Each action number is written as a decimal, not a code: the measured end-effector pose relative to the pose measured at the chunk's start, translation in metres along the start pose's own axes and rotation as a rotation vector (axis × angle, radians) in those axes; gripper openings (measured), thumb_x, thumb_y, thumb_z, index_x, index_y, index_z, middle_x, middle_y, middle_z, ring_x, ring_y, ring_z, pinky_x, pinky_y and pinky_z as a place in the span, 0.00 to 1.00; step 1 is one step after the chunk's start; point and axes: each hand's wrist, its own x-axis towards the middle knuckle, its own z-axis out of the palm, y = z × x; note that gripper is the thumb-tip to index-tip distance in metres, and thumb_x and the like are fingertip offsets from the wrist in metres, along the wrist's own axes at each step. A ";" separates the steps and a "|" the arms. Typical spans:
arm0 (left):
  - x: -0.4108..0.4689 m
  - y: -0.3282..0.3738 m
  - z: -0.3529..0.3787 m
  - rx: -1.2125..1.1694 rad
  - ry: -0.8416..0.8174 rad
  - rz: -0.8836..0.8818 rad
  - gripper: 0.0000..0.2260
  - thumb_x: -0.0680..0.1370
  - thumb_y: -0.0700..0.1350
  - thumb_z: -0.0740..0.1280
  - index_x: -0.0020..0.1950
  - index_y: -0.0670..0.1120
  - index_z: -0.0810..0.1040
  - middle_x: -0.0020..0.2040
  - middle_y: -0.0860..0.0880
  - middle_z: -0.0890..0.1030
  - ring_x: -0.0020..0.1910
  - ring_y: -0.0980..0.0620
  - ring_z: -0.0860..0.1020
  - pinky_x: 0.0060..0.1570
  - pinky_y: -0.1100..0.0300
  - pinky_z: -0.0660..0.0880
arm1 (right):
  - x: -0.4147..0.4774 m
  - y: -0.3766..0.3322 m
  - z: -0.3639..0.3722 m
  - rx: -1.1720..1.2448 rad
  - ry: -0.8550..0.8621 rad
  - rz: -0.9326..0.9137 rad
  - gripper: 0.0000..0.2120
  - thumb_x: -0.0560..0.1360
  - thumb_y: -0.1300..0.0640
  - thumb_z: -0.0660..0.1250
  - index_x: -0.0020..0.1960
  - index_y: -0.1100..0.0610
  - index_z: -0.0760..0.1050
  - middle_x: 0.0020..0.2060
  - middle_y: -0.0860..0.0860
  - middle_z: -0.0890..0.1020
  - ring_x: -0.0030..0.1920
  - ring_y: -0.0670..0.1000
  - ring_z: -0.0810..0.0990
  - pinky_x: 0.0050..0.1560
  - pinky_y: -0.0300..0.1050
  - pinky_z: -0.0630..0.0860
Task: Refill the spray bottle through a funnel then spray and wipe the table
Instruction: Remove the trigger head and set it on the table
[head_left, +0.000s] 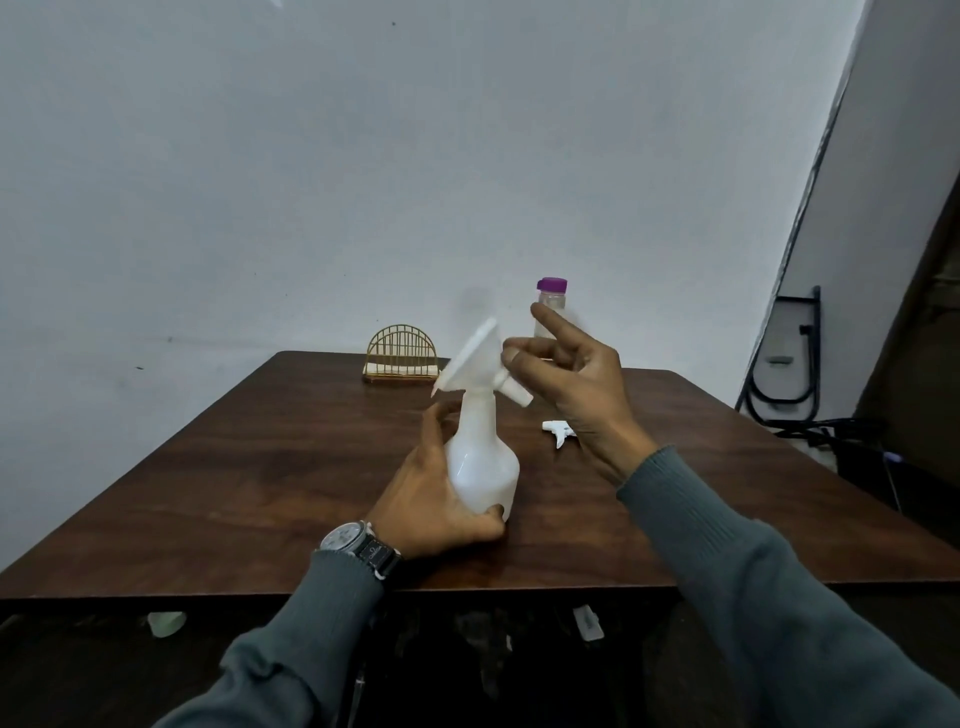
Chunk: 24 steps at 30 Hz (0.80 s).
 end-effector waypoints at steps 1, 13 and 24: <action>-0.001 0.002 0.000 0.000 -0.005 0.004 0.50 0.62 0.52 0.79 0.74 0.55 0.52 0.62 0.61 0.73 0.57 0.57 0.79 0.55 0.57 0.80 | 0.000 0.002 0.001 -0.030 0.013 -0.010 0.31 0.73 0.66 0.77 0.74 0.58 0.74 0.51 0.54 0.88 0.47 0.46 0.86 0.55 0.43 0.83; 0.027 -0.002 -0.006 -0.144 -0.135 -0.014 0.51 0.63 0.47 0.83 0.74 0.54 0.50 0.64 0.70 0.65 0.58 0.83 0.68 0.56 0.77 0.70 | -0.049 0.014 0.019 -0.864 -0.079 -0.735 0.39 0.68 0.75 0.58 0.74 0.49 0.75 0.75 0.57 0.67 0.72 0.56 0.69 0.71 0.50 0.71; 0.018 -0.019 0.007 -0.076 0.037 0.019 0.50 0.64 0.46 0.81 0.78 0.45 0.53 0.64 0.63 0.70 0.56 0.72 0.75 0.56 0.77 0.71 | -0.207 0.109 -0.027 -0.838 -0.687 -0.398 0.12 0.82 0.48 0.67 0.61 0.52 0.81 0.62 0.49 0.78 0.62 0.51 0.76 0.64 0.53 0.71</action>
